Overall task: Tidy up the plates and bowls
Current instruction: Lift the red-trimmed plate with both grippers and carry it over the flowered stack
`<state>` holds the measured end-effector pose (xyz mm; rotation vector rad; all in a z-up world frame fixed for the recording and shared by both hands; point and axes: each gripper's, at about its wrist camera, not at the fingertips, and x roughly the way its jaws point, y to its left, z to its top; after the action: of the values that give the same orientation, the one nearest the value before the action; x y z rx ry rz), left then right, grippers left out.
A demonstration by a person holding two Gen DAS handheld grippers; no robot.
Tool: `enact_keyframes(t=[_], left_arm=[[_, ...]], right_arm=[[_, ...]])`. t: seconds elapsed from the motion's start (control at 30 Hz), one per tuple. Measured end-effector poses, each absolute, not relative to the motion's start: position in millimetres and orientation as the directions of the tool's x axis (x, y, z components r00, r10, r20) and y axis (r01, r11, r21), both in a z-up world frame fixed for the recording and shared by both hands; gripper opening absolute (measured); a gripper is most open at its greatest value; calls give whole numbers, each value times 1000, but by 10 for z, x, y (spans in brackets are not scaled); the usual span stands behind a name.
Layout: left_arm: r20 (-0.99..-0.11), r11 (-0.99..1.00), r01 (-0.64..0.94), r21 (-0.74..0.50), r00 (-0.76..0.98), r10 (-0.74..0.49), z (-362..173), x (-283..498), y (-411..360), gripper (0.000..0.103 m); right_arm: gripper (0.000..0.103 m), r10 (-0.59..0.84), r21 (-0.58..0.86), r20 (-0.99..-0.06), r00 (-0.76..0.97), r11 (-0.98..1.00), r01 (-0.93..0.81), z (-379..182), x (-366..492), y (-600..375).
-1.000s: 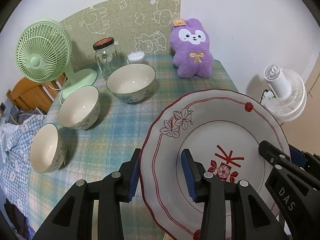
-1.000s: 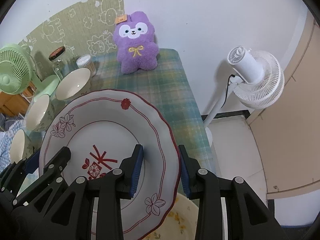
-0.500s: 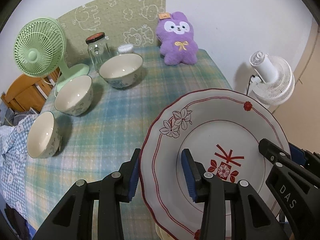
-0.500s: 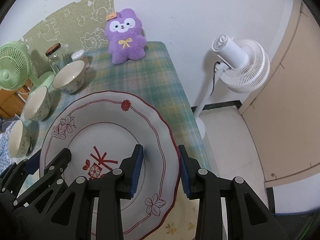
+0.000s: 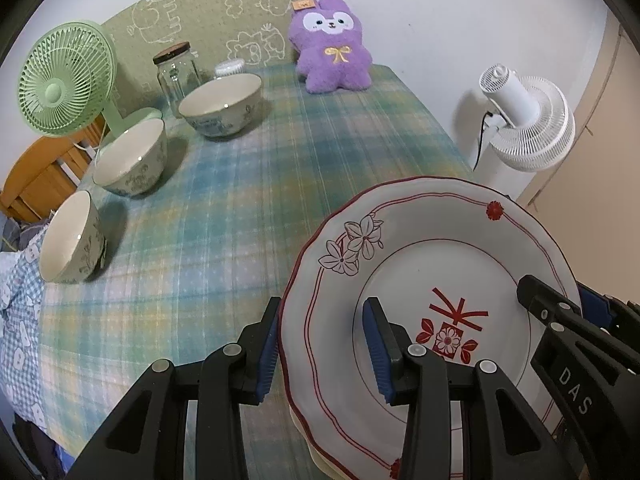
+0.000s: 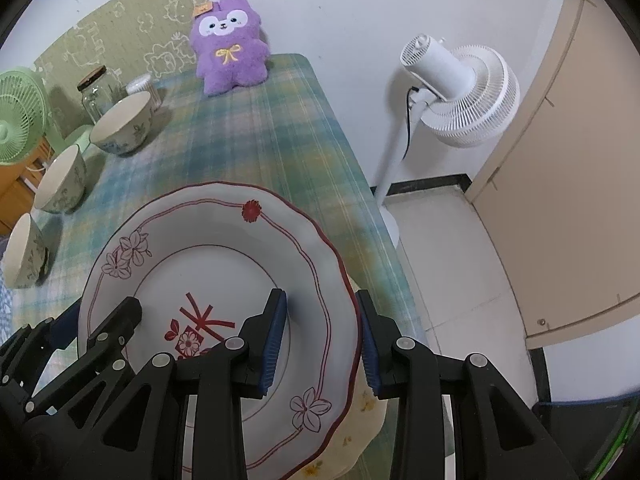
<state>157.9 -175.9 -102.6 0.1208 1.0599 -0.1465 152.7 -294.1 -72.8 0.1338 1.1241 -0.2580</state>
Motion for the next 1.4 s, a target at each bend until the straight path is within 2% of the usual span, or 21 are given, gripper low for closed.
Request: enact_keyframes(t=[0.8, 1.4], left_arm=[[-891, 972, 226, 63, 452, -47, -1318, 1348, -1864, 40], [-871, 958, 243, 155, 492, 16, -1368, 1409, -1976, 40]], right_arm=[[38, -144, -14, -923, 356, 939, 343, -1061, 1218, -3028], [40, -198, -92, -924, 329, 947, 309, -1098, 1365, -2984]])
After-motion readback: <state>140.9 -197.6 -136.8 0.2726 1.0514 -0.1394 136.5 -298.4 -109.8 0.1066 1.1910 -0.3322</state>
